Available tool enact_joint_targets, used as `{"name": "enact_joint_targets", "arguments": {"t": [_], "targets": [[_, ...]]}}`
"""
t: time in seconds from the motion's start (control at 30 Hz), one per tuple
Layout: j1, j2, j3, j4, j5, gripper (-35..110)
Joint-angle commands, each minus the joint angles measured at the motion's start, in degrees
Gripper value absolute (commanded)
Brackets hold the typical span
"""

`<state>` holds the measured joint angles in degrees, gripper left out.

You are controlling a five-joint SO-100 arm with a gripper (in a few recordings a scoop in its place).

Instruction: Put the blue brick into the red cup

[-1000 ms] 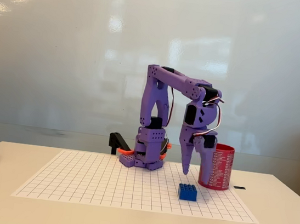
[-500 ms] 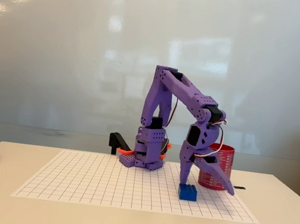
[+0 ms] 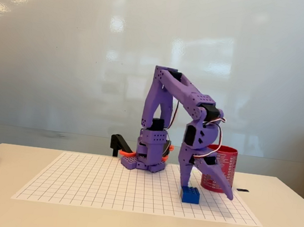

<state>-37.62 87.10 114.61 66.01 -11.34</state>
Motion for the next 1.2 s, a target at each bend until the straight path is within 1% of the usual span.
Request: {"name": "enact_joint_targets", "arguments": {"t": [0.0,0.27,0.3,0.33,0.37,0.43,0.53,0.87,1.0,1.07,1.17], "targets": [[1.5,6.1,0.2,-1.1,-1.7,63],[1.1,4.1,1.3,-1.2,-1.2,63],[1.1,4.1,1.4,-1.2,-1.9,56],[1.0,4.0,1.4,-1.2,-3.1,40],[0.8,3.9,1.2,-1.2,-4.5,15],[0.8,3.6,1.5,-1.4,-4.4,12],[0.7,3.5,1.4,-1.5,-7.1,0],[1.0,3.4,1.6,-2.5,-5.2,-1],[2.4,6.7,-0.9,-2.6,-3.0,-1],[4.0,9.8,-4.9,0.0,-3.9,-1],[6.3,11.6,-15.9,9.1,-6.5,-1]]}}
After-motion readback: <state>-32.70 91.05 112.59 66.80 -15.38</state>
